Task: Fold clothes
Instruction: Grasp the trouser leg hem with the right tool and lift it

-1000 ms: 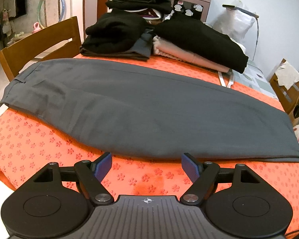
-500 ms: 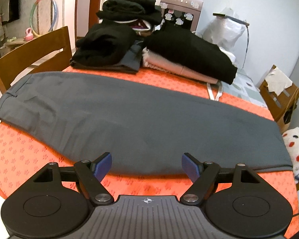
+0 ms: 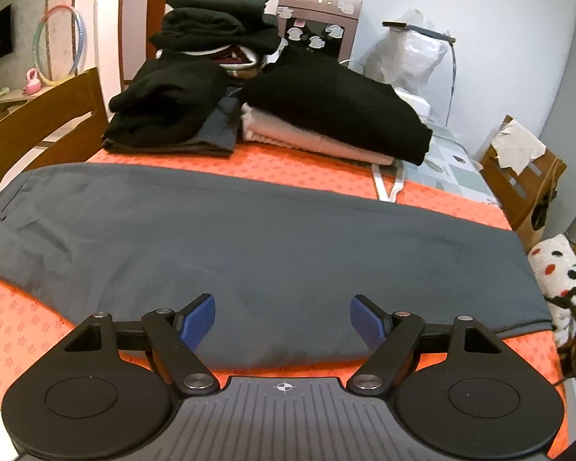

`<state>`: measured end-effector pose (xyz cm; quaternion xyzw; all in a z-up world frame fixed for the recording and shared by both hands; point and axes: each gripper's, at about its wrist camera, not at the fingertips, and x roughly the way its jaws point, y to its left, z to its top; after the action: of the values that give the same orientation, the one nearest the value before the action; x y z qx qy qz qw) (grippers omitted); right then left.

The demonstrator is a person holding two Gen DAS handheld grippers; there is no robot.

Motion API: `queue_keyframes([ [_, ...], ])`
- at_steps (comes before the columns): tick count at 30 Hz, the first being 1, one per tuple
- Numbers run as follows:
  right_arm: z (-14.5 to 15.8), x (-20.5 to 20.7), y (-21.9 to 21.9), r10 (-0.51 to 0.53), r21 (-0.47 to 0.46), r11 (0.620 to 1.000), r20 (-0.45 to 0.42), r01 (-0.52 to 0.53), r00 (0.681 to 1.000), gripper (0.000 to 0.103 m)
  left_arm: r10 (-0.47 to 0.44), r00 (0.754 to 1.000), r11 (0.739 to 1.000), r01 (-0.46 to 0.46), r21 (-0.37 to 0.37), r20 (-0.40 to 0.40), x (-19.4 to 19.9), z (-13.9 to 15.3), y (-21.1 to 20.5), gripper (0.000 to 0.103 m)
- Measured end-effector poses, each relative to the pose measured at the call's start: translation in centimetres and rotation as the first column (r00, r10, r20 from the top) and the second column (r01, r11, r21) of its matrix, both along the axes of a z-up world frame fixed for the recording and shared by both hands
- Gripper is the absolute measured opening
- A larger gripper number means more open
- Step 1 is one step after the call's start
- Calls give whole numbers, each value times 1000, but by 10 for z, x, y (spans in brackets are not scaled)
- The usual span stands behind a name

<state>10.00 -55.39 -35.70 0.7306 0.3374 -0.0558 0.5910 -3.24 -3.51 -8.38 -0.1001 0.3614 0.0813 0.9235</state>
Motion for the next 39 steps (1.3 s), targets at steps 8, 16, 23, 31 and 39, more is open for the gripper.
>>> queue_keyframes([
  [8,64,3,-2,-10,-297,954,73,31,997,7,-23,1000,1000,23,-12,11,12,1,3,79],
  [16,187,25,58,307,-687,723,227,-72,924,6,-16,1000,999,17,-50,26,16,0,31,79],
  [23,245,42,155,532,-822,551,215,-142,819,6,6,998,996,0,-87,67,10,4,88,79],
  [31,270,44,326,732,-896,371,120,-244,671,6,54,990,993,-39,-115,129,-17,18,199,80],
  [39,256,9,502,894,-925,164,-7,-343,448,6,103,982,992,-90,-86,160,-50,20,307,80],
])
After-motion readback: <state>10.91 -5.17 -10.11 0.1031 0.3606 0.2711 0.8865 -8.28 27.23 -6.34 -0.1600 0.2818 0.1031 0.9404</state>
